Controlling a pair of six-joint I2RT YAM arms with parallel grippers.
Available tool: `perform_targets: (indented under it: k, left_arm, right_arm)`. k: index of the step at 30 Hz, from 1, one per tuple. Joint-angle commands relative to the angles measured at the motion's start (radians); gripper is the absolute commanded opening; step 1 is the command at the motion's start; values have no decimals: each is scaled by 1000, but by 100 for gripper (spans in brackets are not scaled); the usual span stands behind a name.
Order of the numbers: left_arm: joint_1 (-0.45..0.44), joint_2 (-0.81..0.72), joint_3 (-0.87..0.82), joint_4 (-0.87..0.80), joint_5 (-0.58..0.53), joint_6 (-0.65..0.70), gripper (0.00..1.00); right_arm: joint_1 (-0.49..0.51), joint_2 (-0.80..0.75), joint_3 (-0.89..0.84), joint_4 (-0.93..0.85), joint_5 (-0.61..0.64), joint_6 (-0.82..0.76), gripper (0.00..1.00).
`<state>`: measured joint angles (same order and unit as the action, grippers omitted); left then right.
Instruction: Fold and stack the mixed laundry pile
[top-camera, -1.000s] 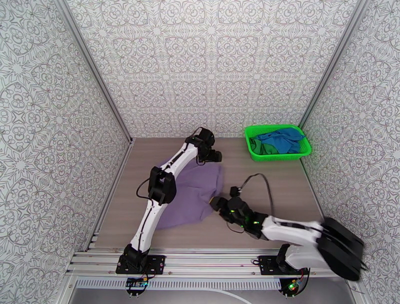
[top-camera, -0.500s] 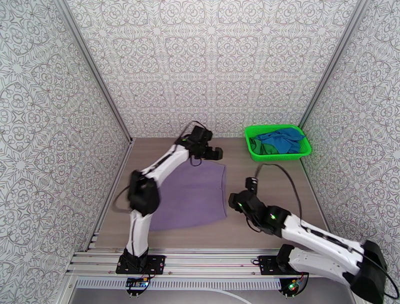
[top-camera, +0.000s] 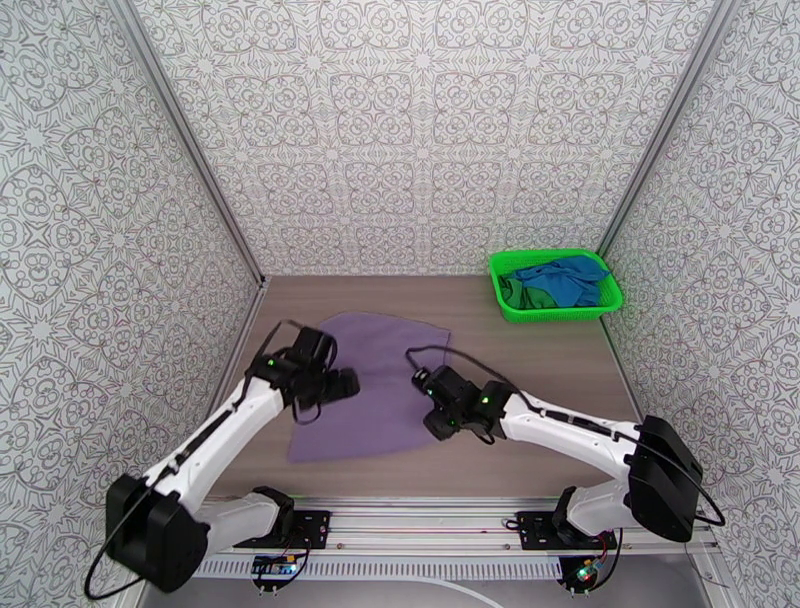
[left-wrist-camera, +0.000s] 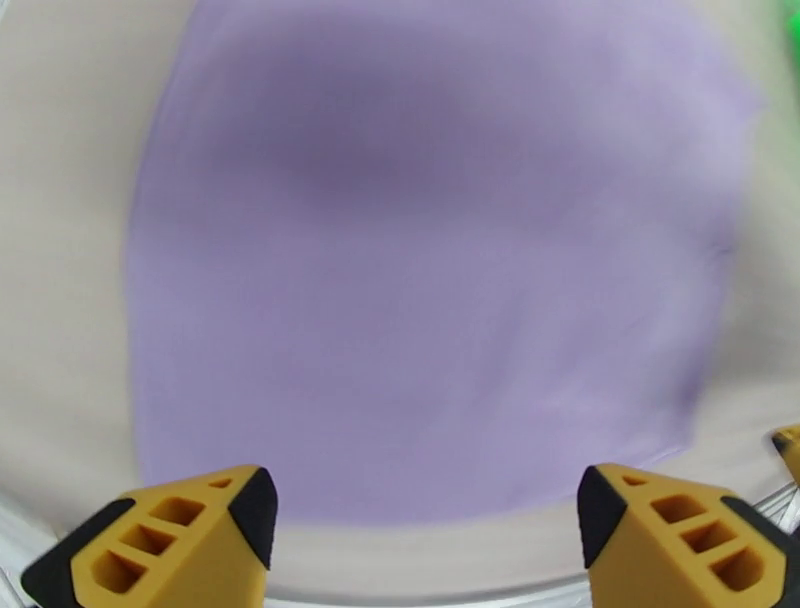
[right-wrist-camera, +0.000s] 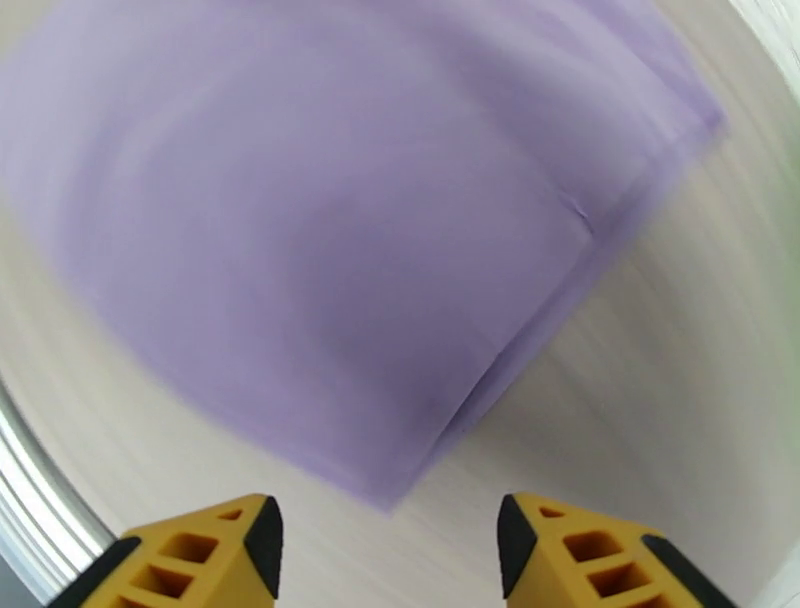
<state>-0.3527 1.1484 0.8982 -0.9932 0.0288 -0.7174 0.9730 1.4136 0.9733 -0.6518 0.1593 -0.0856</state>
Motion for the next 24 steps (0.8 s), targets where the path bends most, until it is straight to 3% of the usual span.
perform_targets:
  k: [1,3,8,12,18,24]
  left_arm:
    - [27,-83,-79,-97,2,-184,74]
    - [33,-144,-135,-108,16,-232,70]
    - [114,-234,-205,-177,69,-278,73]
    - [188,-264,-253,-221,115,-312,74]
    - [294,-306,-297,-288,86,-352,74]
    - [439,-249,-364,-170,163,-319,68]
  right_arm:
    - [13,-55,-36,-14,-26,-375,63]
    - [11,-58,-42,2,-54,-461,63]
    - [12,-13,-62,21,-136,-609,63]
    - [11,77,-61,52,-117,-645,62]
    - [10,116,-79,159,-145,-654,62]
    - [10,133,-114,232,-189,-663,62]
